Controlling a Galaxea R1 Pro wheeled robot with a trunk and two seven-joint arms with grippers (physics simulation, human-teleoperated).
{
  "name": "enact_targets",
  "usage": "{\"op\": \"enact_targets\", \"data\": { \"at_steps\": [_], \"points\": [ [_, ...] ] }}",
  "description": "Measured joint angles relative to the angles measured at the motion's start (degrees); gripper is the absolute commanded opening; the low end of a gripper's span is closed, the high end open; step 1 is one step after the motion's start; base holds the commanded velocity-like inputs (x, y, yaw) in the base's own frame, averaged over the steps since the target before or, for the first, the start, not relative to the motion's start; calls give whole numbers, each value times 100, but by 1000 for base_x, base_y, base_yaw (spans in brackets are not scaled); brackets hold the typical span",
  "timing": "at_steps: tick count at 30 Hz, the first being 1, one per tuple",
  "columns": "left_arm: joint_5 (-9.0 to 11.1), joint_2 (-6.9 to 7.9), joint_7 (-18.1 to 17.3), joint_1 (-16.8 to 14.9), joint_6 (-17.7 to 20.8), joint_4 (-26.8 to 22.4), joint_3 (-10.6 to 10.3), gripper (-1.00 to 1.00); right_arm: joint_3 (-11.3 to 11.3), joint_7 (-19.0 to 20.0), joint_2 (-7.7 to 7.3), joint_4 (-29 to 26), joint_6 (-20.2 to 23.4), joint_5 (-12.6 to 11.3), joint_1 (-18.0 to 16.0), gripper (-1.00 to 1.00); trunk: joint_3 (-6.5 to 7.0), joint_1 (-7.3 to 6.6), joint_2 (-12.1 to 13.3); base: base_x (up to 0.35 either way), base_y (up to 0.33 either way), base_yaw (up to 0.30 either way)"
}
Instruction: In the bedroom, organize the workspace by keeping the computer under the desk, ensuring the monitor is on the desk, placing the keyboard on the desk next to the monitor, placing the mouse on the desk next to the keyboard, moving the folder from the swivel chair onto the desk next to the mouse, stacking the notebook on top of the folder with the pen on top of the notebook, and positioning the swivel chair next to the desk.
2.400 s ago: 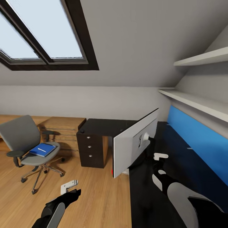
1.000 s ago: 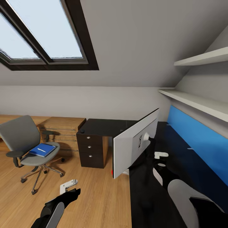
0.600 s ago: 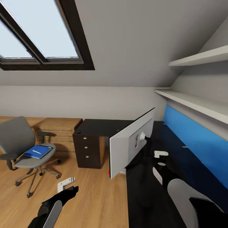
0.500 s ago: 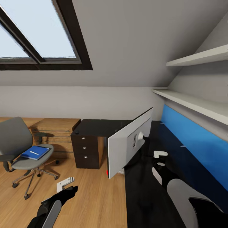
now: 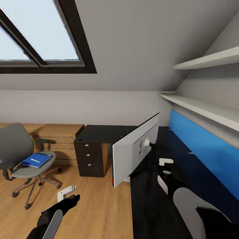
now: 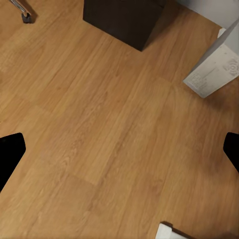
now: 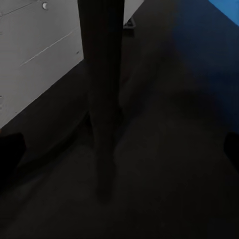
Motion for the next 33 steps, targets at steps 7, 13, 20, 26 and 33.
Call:
{"op": "enact_targets", "data": {
  "at_steps": [7, 13, 20, 26, 33],
  "points": [
    [-14, -6, 0, 0, -6, -81, -8, 100, 0, 2, 6, 48, -3, 11, 4, 100, 0, 0, -1, 15, 0, 0],
    [-15, -8, 0, 0, -6, -92, -9, 100, 0, 2, 6, 61, -6, 13, 3, 100, 0, -2, -1, 181, 0, 0],
    [-16, -7, 0, 0, 6, -95, -9, 100, 0, -5, 1, 61, -10, 19, 3, 100, 0, 0, 0, 75, 0, 0],
    [-22, -7, 0, 0, 8, -95, -9, 100, 0, -6, -2, 57, -11, 21, 4, 100, 0, 0, -1, 34, 0, 0],
    [-16, -9, 0, 0, -1, -95, -14, 100, 0, -7, -2, 58, -11, 21, 4, 100, 0, -1, -1, 171, 0, 0]
  ]
}}
